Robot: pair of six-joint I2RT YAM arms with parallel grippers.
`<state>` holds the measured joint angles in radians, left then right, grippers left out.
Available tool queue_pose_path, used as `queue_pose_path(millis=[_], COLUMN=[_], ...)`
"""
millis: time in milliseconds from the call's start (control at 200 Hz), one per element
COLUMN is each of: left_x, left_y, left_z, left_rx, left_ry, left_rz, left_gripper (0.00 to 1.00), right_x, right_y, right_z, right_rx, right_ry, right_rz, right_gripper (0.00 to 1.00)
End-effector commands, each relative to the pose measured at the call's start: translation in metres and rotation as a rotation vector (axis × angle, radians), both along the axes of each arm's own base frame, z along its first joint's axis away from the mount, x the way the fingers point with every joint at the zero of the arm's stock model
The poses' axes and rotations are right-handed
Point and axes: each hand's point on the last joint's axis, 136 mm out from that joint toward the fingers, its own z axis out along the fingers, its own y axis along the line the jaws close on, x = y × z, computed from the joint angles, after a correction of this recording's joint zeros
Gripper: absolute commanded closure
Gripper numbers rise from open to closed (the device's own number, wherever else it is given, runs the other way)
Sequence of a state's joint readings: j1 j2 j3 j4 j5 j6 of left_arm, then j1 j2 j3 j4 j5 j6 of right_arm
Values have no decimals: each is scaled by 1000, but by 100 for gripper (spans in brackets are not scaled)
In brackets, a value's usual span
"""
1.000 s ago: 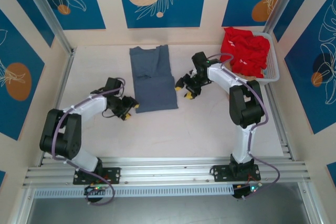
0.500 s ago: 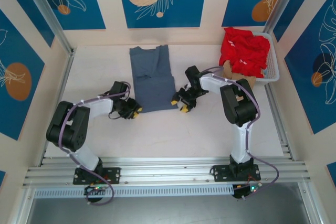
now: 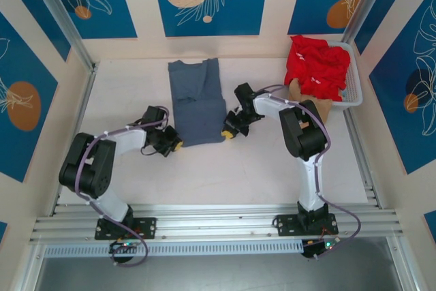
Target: Fold and stack the t-shirts
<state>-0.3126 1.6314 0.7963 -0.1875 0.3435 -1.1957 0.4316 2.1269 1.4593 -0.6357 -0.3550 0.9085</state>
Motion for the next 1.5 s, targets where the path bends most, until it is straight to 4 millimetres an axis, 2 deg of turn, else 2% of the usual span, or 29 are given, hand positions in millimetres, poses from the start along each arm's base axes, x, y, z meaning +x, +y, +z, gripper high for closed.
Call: queue_pose_path(millis=[0, 135, 325, 425, 555, 660, 750, 840, 925, 1020, 1185, 1355, 1495], left_x=[-21, -47, -100, -124, -143, -157, -163, -154, -139, -120, -80, -56, -37], left_y=[8, 6, -3, -13, -28, -35, -39, -40, -33, -20, -20, -22, -16], left_z=[4, 15, 40, 68, 116, 150, 175, 203, 208, 201, 195, 180, 164], left_rx=[33, 9, -32, -97, -221, -304, -360, -390, -338, -243, -197, -113, -68], left_ry=[30, 69, 92, 35, -90, -155, -200, -273, -292, -283, -289, -178, -109], left_rz=[-7, -64, -222, -292, -359, -386, -390, -350, -271, -167, -54, -35, 0], left_gripper=[100, 100, 100, 100, 100, 100, 100, 100, 100, 100, 100, 100, 100], right_x=[-14, -47, -118, -149, -179, -200, -208, -204, -191, -170, -131, -91, -66], right_y=[-5, -8, -14, -21, -20, -23, -26, -33, -38, -37, -35, -32, -31], right_z=[13, 26, 56, 80, 120, 148, 171, 191, 201, 201, 190, 182, 164], right_rx=[-20, -14, -9, 9, 71, 103, 121, 118, 136, 167, 163, 151, 158], right_ry=[3, 78, 177, 201, 208, 238, 241, 214, 215, 218, 211, 194, 236], right_rz=[-2, 23, 115, 138, 170, 160, 138, 103, 45, -10, -54, -92, -129], right_gripper=[100, 100, 100, 100, 100, 100, 100, 100, 100, 100, 100, 100, 100])
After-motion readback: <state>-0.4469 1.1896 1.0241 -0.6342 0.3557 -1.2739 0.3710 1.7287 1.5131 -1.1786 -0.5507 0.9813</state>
